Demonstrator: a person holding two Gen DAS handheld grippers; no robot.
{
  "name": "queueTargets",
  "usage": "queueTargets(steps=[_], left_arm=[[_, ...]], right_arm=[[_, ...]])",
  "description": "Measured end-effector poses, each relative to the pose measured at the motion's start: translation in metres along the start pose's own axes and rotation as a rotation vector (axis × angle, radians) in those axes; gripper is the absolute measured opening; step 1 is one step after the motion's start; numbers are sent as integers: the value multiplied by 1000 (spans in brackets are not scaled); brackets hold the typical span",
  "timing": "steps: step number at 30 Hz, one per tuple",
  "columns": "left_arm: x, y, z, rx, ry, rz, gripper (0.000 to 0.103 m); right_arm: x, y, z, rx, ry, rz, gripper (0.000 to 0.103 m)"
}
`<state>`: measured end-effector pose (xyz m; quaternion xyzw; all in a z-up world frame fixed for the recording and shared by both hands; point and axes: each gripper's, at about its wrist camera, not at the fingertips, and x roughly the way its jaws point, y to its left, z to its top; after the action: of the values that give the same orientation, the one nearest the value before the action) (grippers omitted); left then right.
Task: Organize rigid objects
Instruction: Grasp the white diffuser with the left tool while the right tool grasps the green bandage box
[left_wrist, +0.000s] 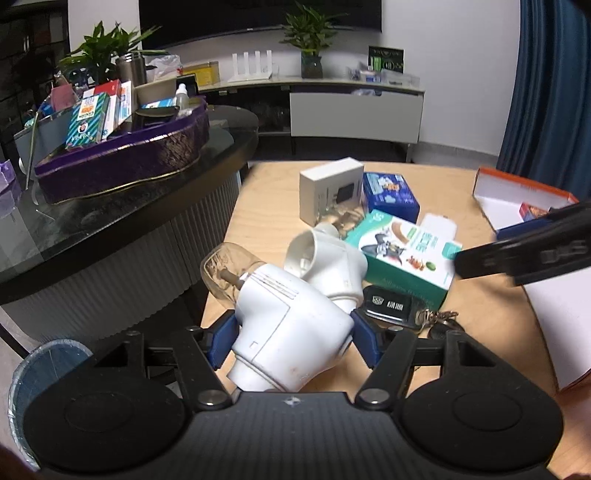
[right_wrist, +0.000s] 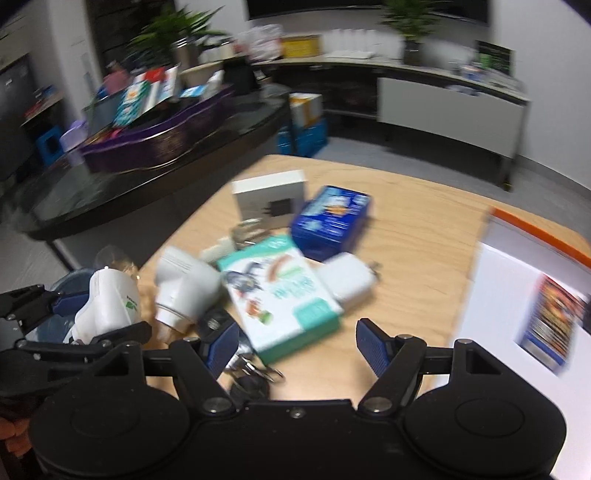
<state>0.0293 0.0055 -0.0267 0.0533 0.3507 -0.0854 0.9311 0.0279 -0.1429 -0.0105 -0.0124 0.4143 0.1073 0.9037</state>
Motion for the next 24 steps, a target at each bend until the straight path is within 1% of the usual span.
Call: queueTargets(steps=[4,7,10,12,15,19,22,24], left_arm=[[1,3,2,-24,-7,-7,67],[3,7,3,-42,-10,-11,67],[5,9,3,-50,-13,-16,67],[6,10,3,-56,-13,-15,67],[7,11,3,-66,-14,-19,67],[6,10,3,-59,-16,-16,67],[6,11,3,-62,-19,-17,67],[5,10,3,-57,-24,-21,67]], right_arm=[[23,12,16,-120,23,34,83],[37,20,26,-242,42,30,83],[52,22,37,-326,91,47,83],[64,22,42,-363,146,66,86],[73,27,45,-428,164,78,87],[92,34,46,-444,212,62,86],[91,25,43,-358,193,67,84],[81,18,39,-295,166,63,84]])
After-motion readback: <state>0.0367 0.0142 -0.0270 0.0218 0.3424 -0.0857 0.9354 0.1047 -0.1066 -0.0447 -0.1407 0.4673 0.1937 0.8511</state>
